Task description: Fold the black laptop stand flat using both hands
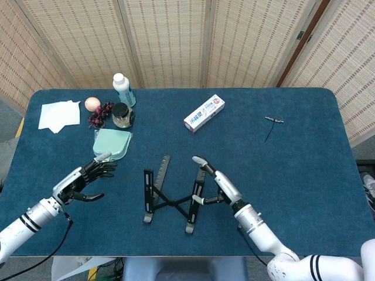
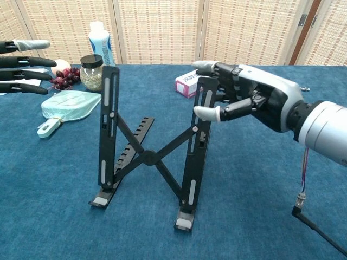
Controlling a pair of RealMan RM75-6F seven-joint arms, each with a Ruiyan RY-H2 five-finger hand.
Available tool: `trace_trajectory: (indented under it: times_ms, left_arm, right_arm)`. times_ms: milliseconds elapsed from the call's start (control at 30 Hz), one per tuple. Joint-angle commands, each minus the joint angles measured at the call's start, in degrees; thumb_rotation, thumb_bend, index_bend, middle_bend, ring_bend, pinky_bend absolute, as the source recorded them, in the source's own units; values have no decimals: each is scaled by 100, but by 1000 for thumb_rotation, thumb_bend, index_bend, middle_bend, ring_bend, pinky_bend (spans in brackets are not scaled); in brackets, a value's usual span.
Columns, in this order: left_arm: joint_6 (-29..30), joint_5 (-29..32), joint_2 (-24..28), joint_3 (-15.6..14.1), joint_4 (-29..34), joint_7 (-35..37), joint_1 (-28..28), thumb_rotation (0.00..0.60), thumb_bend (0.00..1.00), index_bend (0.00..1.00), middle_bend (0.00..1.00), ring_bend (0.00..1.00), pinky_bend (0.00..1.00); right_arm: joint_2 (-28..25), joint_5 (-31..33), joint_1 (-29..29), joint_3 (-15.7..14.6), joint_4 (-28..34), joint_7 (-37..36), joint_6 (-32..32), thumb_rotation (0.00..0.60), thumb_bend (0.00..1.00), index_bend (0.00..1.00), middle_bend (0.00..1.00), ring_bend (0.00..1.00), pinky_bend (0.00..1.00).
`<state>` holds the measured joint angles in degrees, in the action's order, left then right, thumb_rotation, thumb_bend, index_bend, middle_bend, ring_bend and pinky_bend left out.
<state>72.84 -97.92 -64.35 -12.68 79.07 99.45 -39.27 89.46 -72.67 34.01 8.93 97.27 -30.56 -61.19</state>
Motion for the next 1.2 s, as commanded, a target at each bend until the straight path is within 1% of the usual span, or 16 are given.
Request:
trace_trajectory:
  times_ms: [33, 133, 200, 333, 400, 433, 533, 633, 767, 833, 900, 1000, 1100, 1200]
  left_arm:
    - [-185, 128, 30, 106, 46, -328, -11, 600, 199, 33, 172, 151, 185]
    - [-404, 214, 63, 178, 98, -864, -47, 600, 199, 33, 172, 151, 185]
    - [-568, 270, 83, 220, 132, -1337, -77, 600, 199, 33, 172, 151, 185]
    - [-817, 507, 79, 370, 323, -2359, -59, 600, 199, 35, 174, 151, 185]
    - [-890, 606, 74, 424, 404, -2764, -28, 600, 199, 36, 175, 151, 185]
    - [-930, 673, 56, 463, 427, -3142, -3, 600, 199, 36, 175, 151, 185]
    - [-1008, 852, 2, 572, 527, -3850, 59, 600, 200, 37, 176, 151, 185]
    - [-1056, 988, -93, 687, 535, -4589, 101, 600, 200, 38, 176, 151, 185]
    - [-1176, 1108, -298, 785, 465, -5678, 123, 600, 199, 39, 175, 151, 184]
    - [-1231, 1157, -433, 826, 413, -6265, 132, 600, 199, 38, 175, 151, 184]
    - [-1252, 1205, -559, 865, 367, -6684, 155, 600, 199, 38, 174, 151, 182]
    - [-1106, 1223, -874, 951, 146, -7400, 247, 600, 199, 36, 171, 151, 179]
    - [-985, 1170, -1185, 1001, -162, -8007, 302, 600, 199, 18, 159, 148, 175]
    - [-983, 1113, -1400, 1039, -346, -8203, 300, 600, 199, 0, 140, 140, 170]
  right_arm:
    - [53, 23, -311, 231, 23, 264, -644, 600, 159, 0, 0, 0, 29]
    - [-77, -312, -449, 224, -4, 394, -980, 600, 159, 0, 0, 0, 16]
    - [-289, -538, -484, 160, -26, 489, -1022, 600, 159, 0, 0, 0, 16]
    - [-786, -1059, -390, -49, -293, 908, -825, 600, 158, 0, 0, 0, 16]
    - [-922, -1254, -326, -146, -480, 1121, -716, 600, 156, 0, 0, 0, 16]
    - [-1027, -1429, -248, -249, -648, 1295, -579, 600, 154, 0, 0, 0, 15]
    - [-1160, -1648, -104, -385, -941, 1553, -329, 600, 139, 0, 0, 0, 15]
    - [-1113, -1820, 19, -479, -1291, 1868, -175, 600, 122, 0, 0, 0, 14]
    - [-943, -1845, 58, -523, -1547, 2300, -130, 600, 97, 0, 0, 0, 13]
    - [-799, -1781, 36, -519, -1677, 2572, -145, 600, 96, 0, 0, 0, 11]
    - [-677, -1678, 20, -505, -1744, 2730, -120, 600, 96, 0, 0, 0, 9]
    - [-449, -1459, 25, -448, -1889, 3040, -29, 600, 96, 0, 0, 0, 8]
    - [-264, -1335, 57, -394, -2033, 3270, 23, 600, 84, 0, 0, 0, 8]
    - [-106, -1266, 111, -341, -2156, 3394, 62, 600, 67, 0, 0, 0, 8]
